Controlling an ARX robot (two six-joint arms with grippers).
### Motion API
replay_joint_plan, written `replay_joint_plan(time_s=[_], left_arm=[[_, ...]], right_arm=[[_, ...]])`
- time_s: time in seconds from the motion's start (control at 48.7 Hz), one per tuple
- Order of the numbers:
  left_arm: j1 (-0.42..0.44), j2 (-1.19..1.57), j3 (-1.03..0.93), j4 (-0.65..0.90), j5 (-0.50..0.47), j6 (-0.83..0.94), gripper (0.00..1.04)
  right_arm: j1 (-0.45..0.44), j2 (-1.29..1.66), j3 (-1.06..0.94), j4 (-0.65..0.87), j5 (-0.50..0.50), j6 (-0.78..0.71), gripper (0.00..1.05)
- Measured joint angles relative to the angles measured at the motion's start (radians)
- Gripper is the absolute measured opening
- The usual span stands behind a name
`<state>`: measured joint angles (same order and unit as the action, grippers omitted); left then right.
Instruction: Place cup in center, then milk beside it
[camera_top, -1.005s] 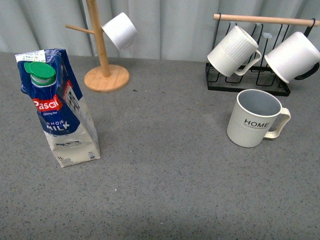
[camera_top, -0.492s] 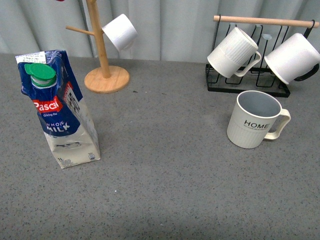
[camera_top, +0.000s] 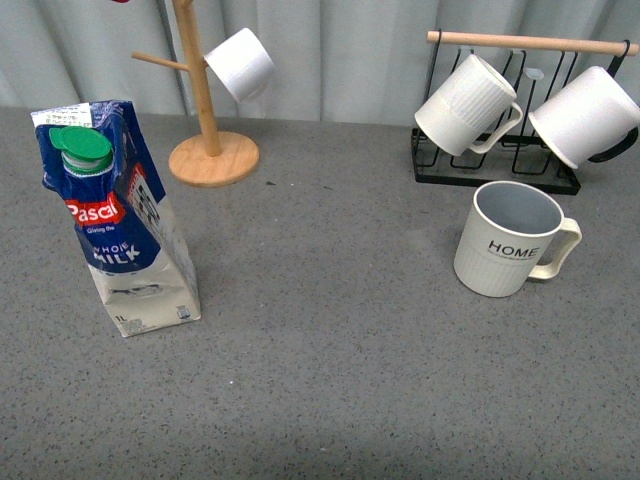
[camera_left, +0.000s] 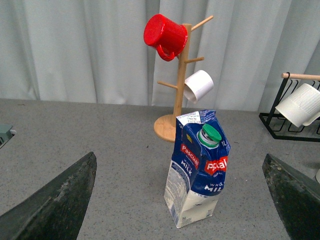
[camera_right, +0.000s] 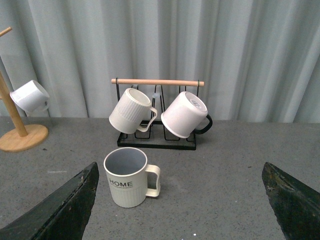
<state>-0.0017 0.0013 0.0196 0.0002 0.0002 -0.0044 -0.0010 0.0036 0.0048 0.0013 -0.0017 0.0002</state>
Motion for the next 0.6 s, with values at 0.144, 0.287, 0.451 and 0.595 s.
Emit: replay_joint_plan(time_s=[0.144, 0.287, 0.451, 0.595], left_arm=[[0.0, 0.0, 0.0, 0.0, 0.0, 0.0, 0.98], [0.0, 0.0, 0.0, 0.0, 0.0, 0.0, 0.98], [0.0, 0.0, 0.0, 0.0, 0.0, 0.0, 0.98], [0.0, 0.0, 0.0, 0.0, 0.0, 0.0, 0.98]], right_arm=[[0.0, 0.0, 0.0, 0.0, 0.0, 0.0, 0.95], [0.0, 0.0, 0.0, 0.0, 0.0, 0.0, 0.95], [0.0, 0.0, 0.0, 0.0, 0.0, 0.0, 0.95], [0.0, 0.0, 0.0, 0.0, 0.0, 0.0, 0.95]])
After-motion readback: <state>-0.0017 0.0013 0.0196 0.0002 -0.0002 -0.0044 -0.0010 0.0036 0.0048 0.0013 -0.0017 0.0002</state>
